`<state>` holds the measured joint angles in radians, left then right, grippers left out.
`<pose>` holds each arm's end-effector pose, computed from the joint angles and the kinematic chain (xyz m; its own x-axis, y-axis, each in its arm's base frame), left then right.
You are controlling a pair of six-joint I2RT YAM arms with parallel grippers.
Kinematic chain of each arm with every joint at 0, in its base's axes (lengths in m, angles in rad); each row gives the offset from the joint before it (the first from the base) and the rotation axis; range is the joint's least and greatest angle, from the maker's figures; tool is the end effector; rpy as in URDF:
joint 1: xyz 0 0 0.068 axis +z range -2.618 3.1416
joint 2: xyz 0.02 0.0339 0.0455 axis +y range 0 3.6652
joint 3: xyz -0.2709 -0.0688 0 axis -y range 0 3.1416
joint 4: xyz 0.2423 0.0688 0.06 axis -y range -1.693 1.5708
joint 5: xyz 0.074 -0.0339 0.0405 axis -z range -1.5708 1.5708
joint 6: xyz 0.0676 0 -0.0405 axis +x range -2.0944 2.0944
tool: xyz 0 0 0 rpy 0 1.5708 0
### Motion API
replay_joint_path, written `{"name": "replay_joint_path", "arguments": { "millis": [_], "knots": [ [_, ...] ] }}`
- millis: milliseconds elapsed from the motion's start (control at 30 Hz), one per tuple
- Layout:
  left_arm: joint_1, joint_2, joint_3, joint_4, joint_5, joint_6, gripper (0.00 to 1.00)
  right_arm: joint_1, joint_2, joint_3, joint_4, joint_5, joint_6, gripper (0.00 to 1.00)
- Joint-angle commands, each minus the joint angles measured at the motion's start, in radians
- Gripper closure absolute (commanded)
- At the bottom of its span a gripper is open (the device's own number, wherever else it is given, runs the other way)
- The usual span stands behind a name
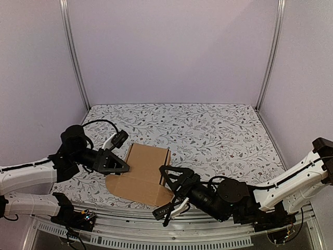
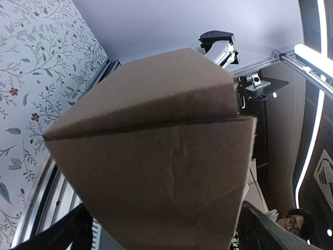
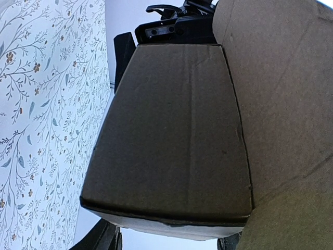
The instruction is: Fold the paper box
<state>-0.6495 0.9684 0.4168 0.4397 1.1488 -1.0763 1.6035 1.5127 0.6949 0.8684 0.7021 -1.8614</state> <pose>0.1263 -0.1733 0.2495 -0.8957 0.2275 -0.3820 0.3819 -0.0460 -0.9230 0.0325 0.3404 0.2545 0.7518 -0.6082 0.2549 0.2231 -0.1291 -0.9662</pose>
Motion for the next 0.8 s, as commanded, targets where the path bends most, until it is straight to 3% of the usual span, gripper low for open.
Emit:
{"name": "replay_joint_path", "arguments": {
  "millis": [0,133,433,767],
  "knots": [
    [0.013,-0.041,0.051,-0.157,-0.045,0.108,0.01,0.008,-0.027,0.025,-0.073,0.025,0.069,0.45],
    [0.014,-0.085,0.14,-0.469,-0.157,0.286,0.0,0.007,-0.076,0.036,-0.221,0.055,0.205,0.46],
    [0.017,-0.156,0.237,-0.725,-0.413,0.447,0.0,-0.016,-0.241,0.07,-0.622,0.058,0.623,0.46],
    [0.008,-0.183,0.295,-0.741,-0.53,0.485,0.0,-0.161,-0.418,0.099,-1.04,-0.227,1.19,0.46]
  ]
}}
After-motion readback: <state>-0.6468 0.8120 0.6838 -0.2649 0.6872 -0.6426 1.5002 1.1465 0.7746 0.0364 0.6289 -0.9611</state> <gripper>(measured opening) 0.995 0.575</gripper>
